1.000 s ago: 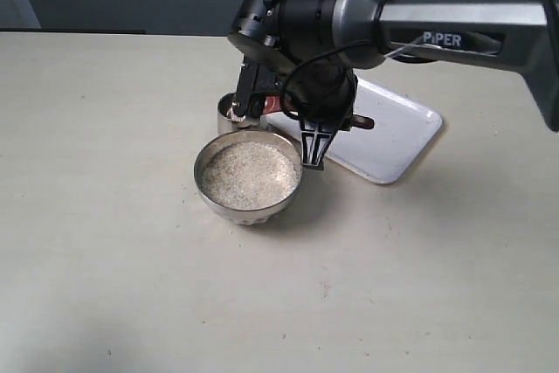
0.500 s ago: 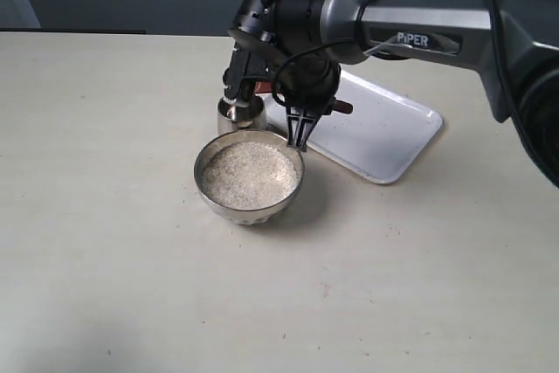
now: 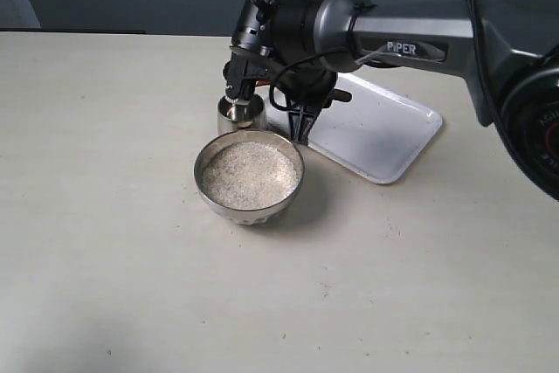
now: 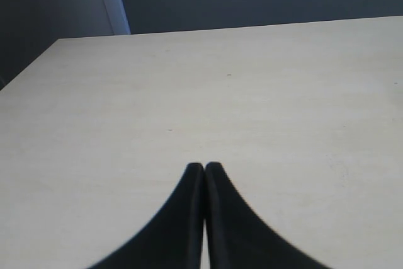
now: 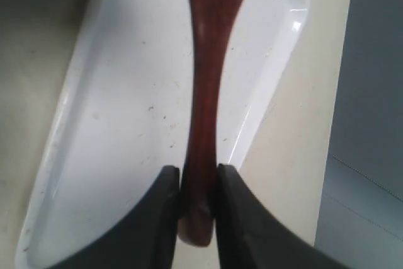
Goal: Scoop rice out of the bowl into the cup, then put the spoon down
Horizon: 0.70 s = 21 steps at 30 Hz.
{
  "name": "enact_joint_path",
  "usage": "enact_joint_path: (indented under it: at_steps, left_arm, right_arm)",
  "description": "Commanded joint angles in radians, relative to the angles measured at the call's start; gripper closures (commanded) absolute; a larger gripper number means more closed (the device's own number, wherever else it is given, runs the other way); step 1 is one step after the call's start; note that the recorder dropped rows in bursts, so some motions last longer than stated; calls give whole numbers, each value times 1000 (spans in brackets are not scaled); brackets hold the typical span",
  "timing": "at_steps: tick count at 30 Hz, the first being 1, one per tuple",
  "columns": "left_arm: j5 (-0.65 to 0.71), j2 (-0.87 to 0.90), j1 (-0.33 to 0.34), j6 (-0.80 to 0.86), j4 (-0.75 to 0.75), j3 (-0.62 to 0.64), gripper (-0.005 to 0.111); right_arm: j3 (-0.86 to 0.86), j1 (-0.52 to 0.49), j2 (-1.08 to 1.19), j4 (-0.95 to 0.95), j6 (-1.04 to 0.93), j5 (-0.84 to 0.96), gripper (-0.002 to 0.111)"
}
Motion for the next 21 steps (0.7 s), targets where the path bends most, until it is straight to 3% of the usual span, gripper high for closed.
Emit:
enact_joint_path:
  at_steps: [1,21]
  left_arm:
    - [-10,1,-2,-6,0,-8,106]
    - [-10,1,-2,-6,0,-8,106]
  right_arm:
    - [11,-5,10,-68,63,-12,109]
    - [68,31,10,-208,194,-54,109]
